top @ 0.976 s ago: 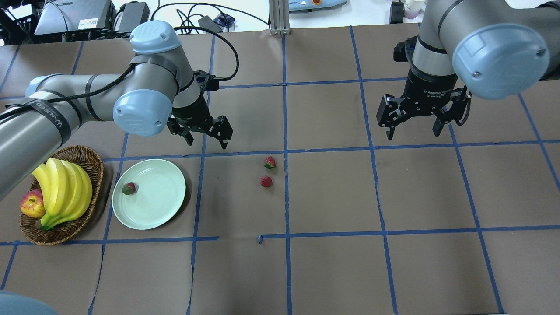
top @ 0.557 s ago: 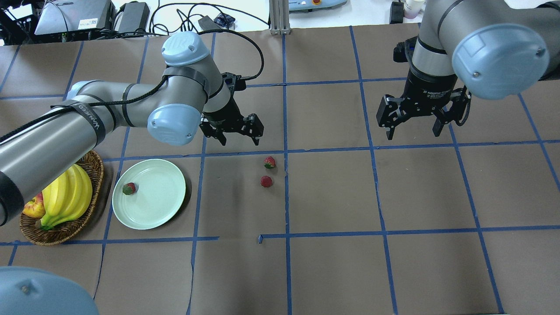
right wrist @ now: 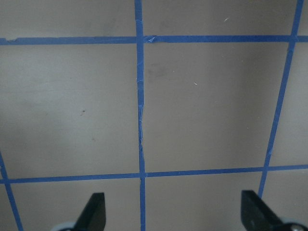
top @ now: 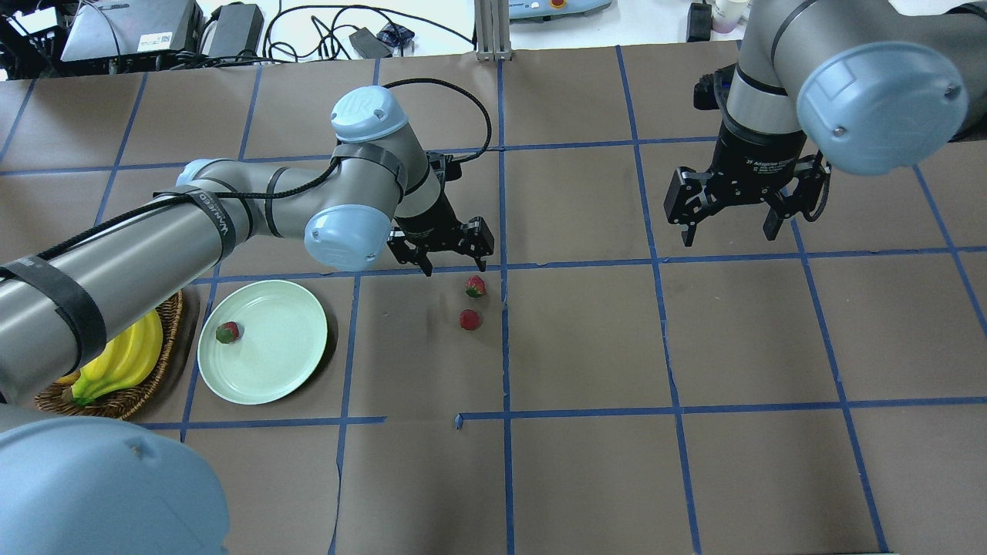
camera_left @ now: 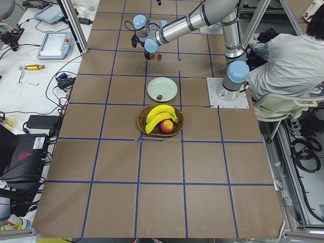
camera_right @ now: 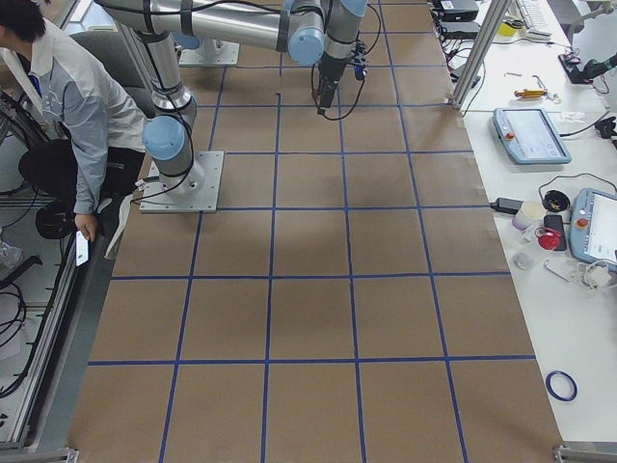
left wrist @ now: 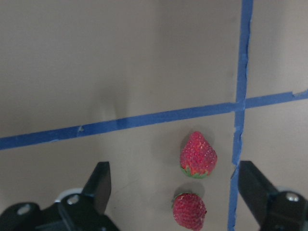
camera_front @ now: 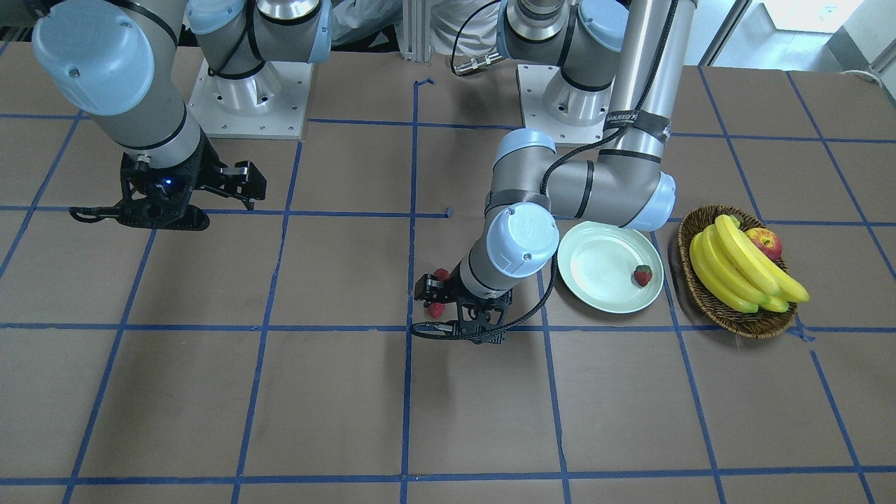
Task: Collect all strawberries into plate
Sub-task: 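Move the left gripper over the two remaining strawberries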
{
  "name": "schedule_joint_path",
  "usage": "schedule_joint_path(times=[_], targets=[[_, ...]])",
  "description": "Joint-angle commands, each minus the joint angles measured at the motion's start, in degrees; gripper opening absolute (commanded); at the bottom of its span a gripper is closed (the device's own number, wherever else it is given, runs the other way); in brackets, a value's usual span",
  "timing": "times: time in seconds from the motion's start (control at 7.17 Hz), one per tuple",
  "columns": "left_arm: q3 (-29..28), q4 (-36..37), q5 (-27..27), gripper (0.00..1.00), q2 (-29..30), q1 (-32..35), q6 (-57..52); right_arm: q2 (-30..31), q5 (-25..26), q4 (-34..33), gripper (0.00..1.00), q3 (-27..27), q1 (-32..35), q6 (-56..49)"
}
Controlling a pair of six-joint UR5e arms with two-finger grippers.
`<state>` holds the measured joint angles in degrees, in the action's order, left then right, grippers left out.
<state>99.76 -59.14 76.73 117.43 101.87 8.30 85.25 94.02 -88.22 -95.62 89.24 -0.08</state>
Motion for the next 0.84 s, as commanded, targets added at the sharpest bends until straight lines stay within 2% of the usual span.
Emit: schedule_joint_path(times=[0.0,0.14,0.28,0.42,0.56,0.7], targets=[[0.1,-0.1,-0.1,0.83,1.6,1.4,2.6,-0.1,-0.1,0.1,1.00,-0.1,0.0,-0.4],[0.1,-0.1,0.0,0.74,1.9,1.7,3.2,-0.1,-0.1,0.1,1.00,-0.1,0.0,-0.3],[0.0,0.0,0.1,0.51,1.9,1.7,3.1,-0.1,-0.1,0.1,1.00,-0.5,0.0,-0.6],[-0.1,0.1,0.2,0.37,1.9,1.7,3.1,-0.1,-0.1,0.1,1.00,-0.5,0.0,-0.7],[-0.1,0.0,0.2,0.16,2.0,1.7,3.0,-0.1,-0.1,0.0,1.00,-0.5,0.0,-0.8],[-0.1,0.0,0.3,0.00,1.9,1.7,3.1,-0.1,-0.1,0.0,1.00,-0.5,0.0,-0.9]])
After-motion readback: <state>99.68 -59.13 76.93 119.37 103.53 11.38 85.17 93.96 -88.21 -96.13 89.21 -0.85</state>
